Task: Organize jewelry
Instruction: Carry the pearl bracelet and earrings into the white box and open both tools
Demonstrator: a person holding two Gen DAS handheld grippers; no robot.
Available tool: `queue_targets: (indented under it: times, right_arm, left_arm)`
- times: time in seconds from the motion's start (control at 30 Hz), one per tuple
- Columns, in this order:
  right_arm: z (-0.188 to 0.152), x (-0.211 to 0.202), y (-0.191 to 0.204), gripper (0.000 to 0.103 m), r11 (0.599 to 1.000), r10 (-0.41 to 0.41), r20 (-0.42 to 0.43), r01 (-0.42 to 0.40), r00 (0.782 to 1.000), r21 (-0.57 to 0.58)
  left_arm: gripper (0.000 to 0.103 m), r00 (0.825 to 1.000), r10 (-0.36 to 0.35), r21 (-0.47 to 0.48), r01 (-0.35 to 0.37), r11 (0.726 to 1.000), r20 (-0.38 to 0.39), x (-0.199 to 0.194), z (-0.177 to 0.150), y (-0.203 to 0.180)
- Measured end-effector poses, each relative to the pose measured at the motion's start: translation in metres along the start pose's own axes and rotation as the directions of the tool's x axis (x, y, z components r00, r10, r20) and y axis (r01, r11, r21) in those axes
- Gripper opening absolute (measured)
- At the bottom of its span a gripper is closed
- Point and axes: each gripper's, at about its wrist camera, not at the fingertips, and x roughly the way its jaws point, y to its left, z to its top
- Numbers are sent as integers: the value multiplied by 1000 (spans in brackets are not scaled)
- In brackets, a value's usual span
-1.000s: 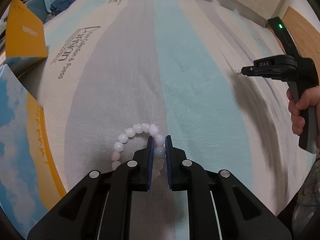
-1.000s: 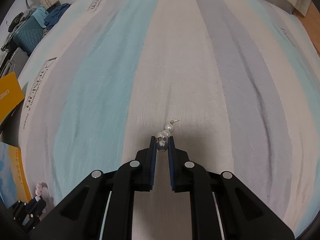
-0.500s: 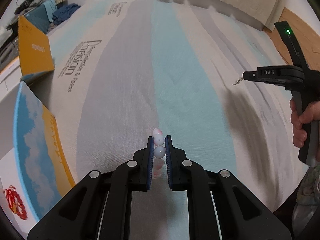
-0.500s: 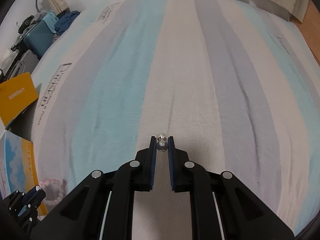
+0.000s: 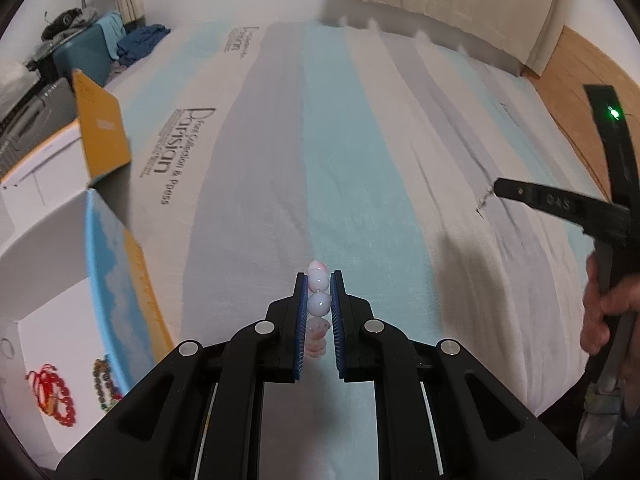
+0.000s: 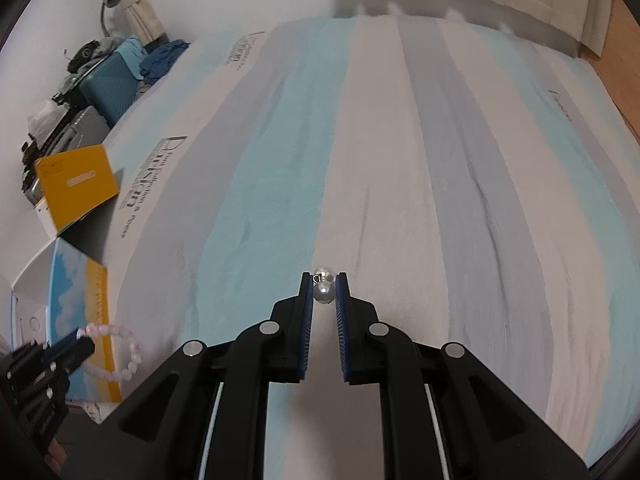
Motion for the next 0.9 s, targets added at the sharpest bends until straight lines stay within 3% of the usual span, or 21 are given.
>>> queue_targets:
  times: [0.47, 0.9]
  right_arm:
    - [-35, -50, 60, 11, 997, 31, 42, -27, 999, -75]
    - [-42, -80, 158, 11, 979, 110, 76, -95, 991, -181]
  left_arm:
    - [10, 998, 57, -25, -56, 998, 31, -54, -14, 35]
    - [11, 989, 125, -86, -118, 989, 77, -117, -33, 103]
